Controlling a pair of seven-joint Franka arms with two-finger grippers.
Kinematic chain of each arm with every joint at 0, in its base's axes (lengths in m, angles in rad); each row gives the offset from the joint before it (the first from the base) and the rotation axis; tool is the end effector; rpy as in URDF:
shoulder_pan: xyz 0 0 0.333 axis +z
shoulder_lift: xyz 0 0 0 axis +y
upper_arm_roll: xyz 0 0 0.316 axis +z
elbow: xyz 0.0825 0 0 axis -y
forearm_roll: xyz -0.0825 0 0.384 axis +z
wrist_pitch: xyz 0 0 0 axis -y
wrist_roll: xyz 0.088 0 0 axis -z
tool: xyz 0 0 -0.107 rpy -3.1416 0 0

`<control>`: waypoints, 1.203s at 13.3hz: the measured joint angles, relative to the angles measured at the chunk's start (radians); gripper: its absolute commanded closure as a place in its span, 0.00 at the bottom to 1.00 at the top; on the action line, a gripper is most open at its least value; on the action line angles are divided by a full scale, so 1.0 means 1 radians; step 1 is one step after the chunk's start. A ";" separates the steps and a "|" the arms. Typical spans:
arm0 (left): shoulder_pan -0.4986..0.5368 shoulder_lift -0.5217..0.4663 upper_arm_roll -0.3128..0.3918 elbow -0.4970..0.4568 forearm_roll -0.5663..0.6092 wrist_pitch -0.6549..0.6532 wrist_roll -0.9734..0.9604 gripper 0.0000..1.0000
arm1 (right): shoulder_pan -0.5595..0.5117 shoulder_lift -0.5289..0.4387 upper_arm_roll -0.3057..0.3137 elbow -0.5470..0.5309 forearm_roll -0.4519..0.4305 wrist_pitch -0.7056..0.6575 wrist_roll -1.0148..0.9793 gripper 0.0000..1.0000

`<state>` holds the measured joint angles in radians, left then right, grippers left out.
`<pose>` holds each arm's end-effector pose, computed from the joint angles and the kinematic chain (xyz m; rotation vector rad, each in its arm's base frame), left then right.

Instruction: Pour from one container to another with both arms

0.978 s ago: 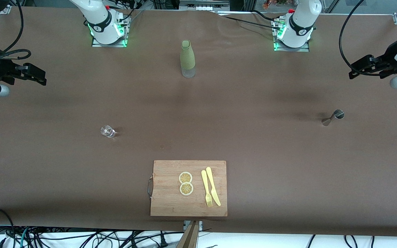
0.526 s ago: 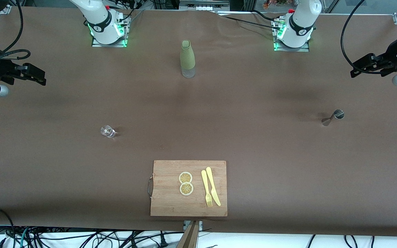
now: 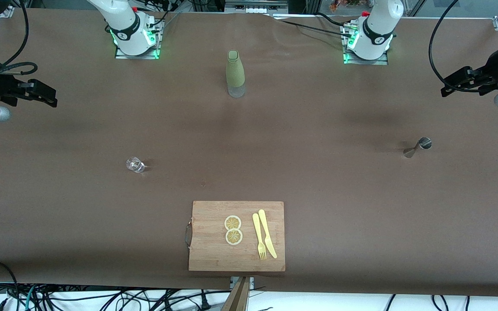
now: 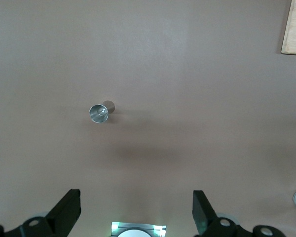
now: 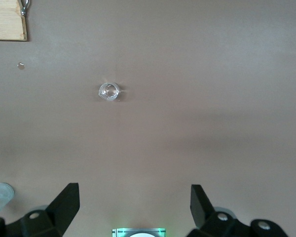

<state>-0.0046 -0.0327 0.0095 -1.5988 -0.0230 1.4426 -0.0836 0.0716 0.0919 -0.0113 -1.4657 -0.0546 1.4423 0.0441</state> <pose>0.5299 0.0000 0.6188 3.1142 0.1355 -0.1940 0.5685 0.0282 0.6114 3.0752 0.0189 -0.1728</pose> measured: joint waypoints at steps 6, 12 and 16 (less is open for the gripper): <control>0.000 0.000 0.000 -0.001 0.000 0.000 0.000 0.00 | 0.000 0.000 0.000 0.000 0.000 0.000 0.000 0.00; 0.008 0.001 0.002 -0.007 0.000 0.000 0.000 0.00 | 0.000 0.017 -0.002 -0.003 -0.029 0.001 0.000 0.00; 0.065 0.032 0.003 -0.005 0.000 0.000 0.082 0.00 | 0.000 0.058 -0.002 -0.003 -0.030 0.012 0.000 0.00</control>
<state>0.0604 -0.0009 0.0128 -1.6037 -0.0230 1.4426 -0.0020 0.0716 0.1494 -0.0132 -1.4690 -0.0843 1.4546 0.0441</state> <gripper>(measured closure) 0.000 0.000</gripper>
